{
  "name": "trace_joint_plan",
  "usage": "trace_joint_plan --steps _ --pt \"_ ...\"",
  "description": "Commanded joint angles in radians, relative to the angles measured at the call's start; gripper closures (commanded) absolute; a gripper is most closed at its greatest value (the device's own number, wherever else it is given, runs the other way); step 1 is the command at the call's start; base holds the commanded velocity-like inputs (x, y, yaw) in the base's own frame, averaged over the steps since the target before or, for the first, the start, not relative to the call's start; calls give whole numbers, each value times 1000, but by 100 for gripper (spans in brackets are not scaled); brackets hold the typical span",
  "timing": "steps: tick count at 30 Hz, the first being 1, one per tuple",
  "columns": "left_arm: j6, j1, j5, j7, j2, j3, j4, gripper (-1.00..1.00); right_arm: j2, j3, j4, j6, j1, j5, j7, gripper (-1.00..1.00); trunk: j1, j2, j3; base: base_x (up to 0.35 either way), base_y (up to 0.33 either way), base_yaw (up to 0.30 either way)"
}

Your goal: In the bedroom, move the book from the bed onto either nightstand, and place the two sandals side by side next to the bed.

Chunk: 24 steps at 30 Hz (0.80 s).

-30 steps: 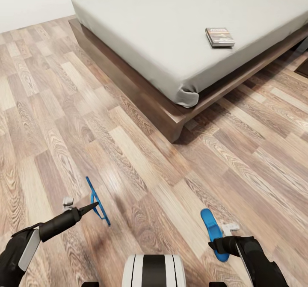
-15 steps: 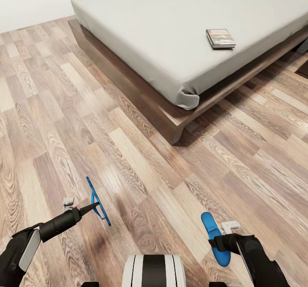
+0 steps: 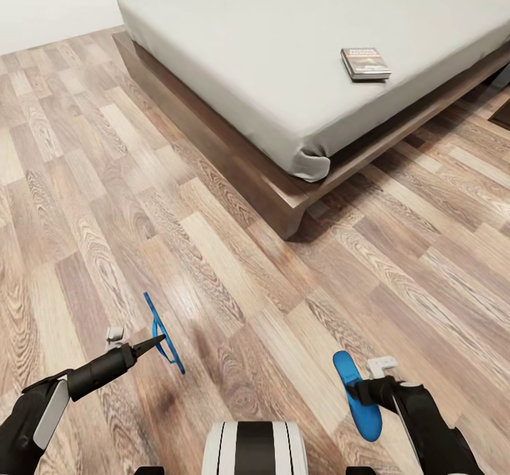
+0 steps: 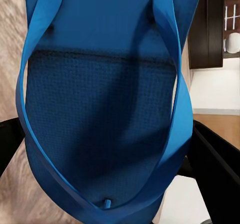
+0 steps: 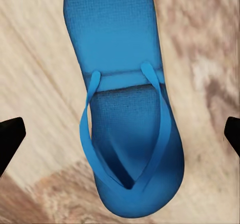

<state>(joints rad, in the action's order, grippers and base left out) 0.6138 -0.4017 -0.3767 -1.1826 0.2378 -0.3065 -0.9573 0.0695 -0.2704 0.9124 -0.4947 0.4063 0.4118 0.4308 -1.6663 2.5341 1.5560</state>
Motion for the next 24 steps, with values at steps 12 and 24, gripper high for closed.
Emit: trace_joint_plan --steps 12,24 --pt "9 0 -4 -2 -5 0 0 100 -1 -3 -4 77 0 9 9 -100 0 0 1 0 0 0" --pt "6 0 -4 0 -6 1 0 100 -1 -5 -3 77 0 8 7 -100 -3 2 28 0 0 0"
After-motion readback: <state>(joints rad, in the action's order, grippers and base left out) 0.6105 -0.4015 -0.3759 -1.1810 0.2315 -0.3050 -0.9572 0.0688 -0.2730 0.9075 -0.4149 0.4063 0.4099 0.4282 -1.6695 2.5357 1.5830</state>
